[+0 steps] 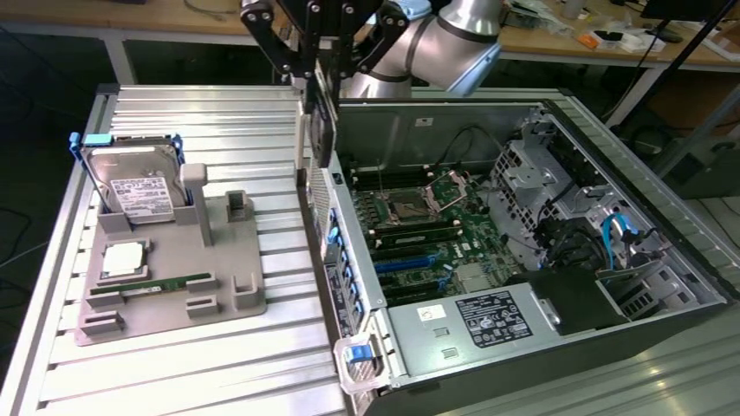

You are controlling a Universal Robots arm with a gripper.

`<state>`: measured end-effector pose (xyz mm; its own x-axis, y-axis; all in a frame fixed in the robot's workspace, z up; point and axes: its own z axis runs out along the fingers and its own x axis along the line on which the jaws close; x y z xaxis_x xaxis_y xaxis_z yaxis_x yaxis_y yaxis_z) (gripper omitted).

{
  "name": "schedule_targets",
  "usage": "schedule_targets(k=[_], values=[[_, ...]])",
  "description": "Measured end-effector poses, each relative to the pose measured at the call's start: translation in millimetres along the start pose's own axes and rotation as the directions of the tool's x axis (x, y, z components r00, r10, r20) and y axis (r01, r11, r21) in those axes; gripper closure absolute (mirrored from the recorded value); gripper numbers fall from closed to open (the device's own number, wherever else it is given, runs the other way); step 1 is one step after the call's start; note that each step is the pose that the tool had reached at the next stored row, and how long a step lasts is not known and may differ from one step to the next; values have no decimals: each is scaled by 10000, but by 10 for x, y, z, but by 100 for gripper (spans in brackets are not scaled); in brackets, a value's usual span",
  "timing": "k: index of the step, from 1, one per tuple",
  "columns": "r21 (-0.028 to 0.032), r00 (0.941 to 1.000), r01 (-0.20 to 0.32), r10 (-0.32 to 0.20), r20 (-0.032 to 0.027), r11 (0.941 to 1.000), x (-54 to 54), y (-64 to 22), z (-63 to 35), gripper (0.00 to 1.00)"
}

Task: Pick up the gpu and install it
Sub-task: 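Pick up the gpu and move the gpu toward the slot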

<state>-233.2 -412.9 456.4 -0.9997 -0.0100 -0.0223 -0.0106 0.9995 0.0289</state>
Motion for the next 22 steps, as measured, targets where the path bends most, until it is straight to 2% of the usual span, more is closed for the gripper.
schedule_targets(k=[18,22], values=[[0,10000,1,-1,0,10000,-836,-9,20,73],[0,10000,0,0,0,10000,-1062,-11,27,73]])
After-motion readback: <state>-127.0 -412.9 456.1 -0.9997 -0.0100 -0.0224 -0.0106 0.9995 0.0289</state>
